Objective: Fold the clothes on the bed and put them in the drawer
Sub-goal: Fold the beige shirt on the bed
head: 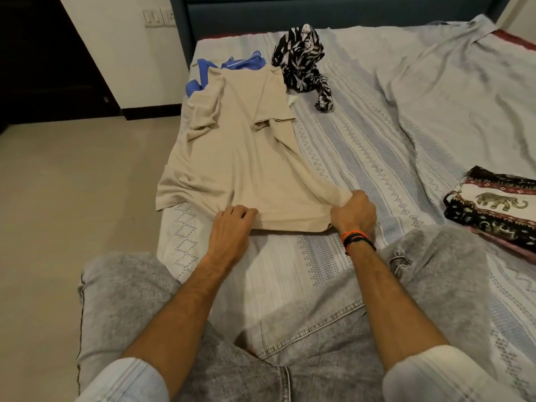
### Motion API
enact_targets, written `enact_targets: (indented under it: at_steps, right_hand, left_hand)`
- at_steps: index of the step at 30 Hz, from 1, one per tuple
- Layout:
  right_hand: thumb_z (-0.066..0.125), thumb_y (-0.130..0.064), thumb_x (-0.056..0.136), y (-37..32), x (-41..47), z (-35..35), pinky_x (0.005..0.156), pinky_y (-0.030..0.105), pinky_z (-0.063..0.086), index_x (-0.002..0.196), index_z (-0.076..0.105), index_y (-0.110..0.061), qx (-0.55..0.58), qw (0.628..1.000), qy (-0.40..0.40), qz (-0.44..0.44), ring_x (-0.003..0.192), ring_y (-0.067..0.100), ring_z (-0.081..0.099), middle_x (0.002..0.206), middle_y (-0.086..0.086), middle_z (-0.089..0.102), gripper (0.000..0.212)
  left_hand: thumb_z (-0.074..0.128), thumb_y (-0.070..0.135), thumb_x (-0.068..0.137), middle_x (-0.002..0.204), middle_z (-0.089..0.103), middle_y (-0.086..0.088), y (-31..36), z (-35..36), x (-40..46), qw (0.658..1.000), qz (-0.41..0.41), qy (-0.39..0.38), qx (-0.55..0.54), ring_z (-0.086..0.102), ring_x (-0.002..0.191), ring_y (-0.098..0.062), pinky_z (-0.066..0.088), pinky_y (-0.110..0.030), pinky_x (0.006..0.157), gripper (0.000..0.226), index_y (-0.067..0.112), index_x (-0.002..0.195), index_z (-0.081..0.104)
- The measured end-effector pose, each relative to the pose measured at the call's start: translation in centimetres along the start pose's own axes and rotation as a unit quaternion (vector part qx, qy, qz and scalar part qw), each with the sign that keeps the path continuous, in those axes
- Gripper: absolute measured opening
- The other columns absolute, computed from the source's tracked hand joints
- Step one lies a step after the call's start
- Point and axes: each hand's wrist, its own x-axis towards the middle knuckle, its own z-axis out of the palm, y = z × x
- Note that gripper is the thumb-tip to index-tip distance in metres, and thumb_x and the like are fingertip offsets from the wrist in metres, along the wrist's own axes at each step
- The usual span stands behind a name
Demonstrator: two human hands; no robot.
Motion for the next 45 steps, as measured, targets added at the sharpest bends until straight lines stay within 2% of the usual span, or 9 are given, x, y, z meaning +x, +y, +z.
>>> enact_targets:
  at_steps: [4,7,12,17,22,29,34,41,45]
  right_hand:
    - [0.069,-0.007,0.083,-0.2,0.1,0.0,0.081,0.044,0.048,0.12,0.052,-0.003,-0.056,0.997,0.043,-0.009,0.105,0.039,0.06,0.115,0.021,0.062,0.041]
    - [0.076,-0.032,0.081,-0.4,-1.2,0.8,0.089,0.048,0.044,0.126,0.047,-0.007,-0.212,0.956,0.069,-0.188,0.111,0.035,0.051,0.125,0.017,0.052,0.058]
    - [0.062,-0.071,0.075,-2.6,-4.4,4.1,0.094,0.043,0.043,0.13,0.053,-0.017,-0.156,0.85,-0.174,-0.473,0.113,0.025,0.049,0.128,0.005,0.052,0.078]
    - [0.06,-0.017,0.085,-3.0,-5.6,7.1,0.068,0.042,0.044,0.116,0.059,-0.014,-0.203,0.781,-0.141,-0.573,0.093,0.031,0.057,0.104,0.007,0.059,0.031]
    - [0.068,-0.001,0.064,-2.5,-2.4,4.9,0.049,0.036,0.043,0.082,0.066,-0.015,-0.148,0.801,-0.049,-0.578,0.079,0.029,0.055,0.078,0.002,0.061,0.023]
    - [0.06,-0.018,0.077,-1.8,-3.6,6.3,0.073,0.039,0.041,0.101,0.066,-0.018,-0.156,0.83,-0.114,-0.523,0.089,0.027,0.056,0.096,0.001,0.064,0.025]
    - [0.05,-0.052,0.068,-3.4,-6.1,7.8,0.088,0.045,0.038,0.115,0.063,-0.019,-0.188,0.795,-0.127,-0.563,0.093,0.024,0.058,0.104,-0.001,0.063,0.058]
    - [0.058,-0.039,0.082,-5.9,-9.3,10.6,0.093,0.046,0.041,0.117,0.06,-0.012,-0.191,0.755,-0.143,-0.611,0.101,0.028,0.055,0.113,0.007,0.058,0.044]
    - [0.053,-0.043,0.086,-6.6,-10.4,12.0,0.082,0.044,0.043,0.104,0.064,-0.012,-0.178,0.773,-0.122,-0.597,0.094,0.028,0.054,0.107,0.007,0.057,0.037]
  left_hand:
    - [0.071,-0.014,0.049,0.092,0.068,-0.011,-1.5,0.0,-0.3,0.998,-0.055,0.013,0.039,0.061,0.078,-0.032,0.048,-0.04,0.07,0.052,0.009,0.096,0.07]
    - [0.072,-0.01,0.056,0.094,0.07,-0.009,-2.2,0.1,-0.6,0.997,-0.069,0.021,0.021,0.064,0.08,-0.032,0.048,-0.04,0.073,0.044,0.011,0.095,0.071]
    - [0.065,0.007,0.082,0.098,0.071,-0.009,-1.7,-0.3,-0.2,0.994,-0.099,0.026,-0.025,0.065,0.086,-0.032,0.046,-0.042,0.081,0.023,0.011,0.103,0.072]
    - [0.06,0.009,0.081,0.094,0.07,-0.011,-1.7,-0.4,-0.1,0.994,-0.083,0.047,-0.051,0.062,0.078,-0.032,0.048,-0.041,0.07,0.023,0.01,0.102,0.07]
    - [0.072,-0.003,0.059,0.085,0.066,-0.009,-4.9,-0.1,-0.7,0.99,-0.101,0.052,0.084,0.055,0.071,-0.031,0.039,-0.039,0.065,0.036,0.013,0.09,0.068]
    - [0.07,-0.004,0.053,0.081,0.068,-0.001,-8.2,-1.6,-2.8,0.984,-0.166,0.066,-0.002,0.062,0.07,-0.028,0.041,-0.037,0.069,0.045,0.018,0.092,0.066]
    - [0.057,0.005,0.072,0.113,0.066,-0.009,-9.9,-2.8,-3.1,0.878,-0.38,0.156,-0.244,0.059,0.105,-0.028,0.049,-0.045,0.094,0.046,0.012,0.116,0.066]
    - [0.07,0.035,0.086,0.116,0.065,-0.015,-11.5,-3.3,-2.3,0.847,-0.469,0.042,-0.247,0.058,0.113,-0.033,0.045,-0.036,0.093,0.048,0.001,0.12,0.062]
    - [0.083,0.037,0.07,0.085,0.066,-0.006,-14.1,-4.0,-2.6,0.76,-0.523,0.034,-0.384,0.063,0.084,-0.022,0.058,-0.038,0.082,0.032,0.011,0.081,0.068]
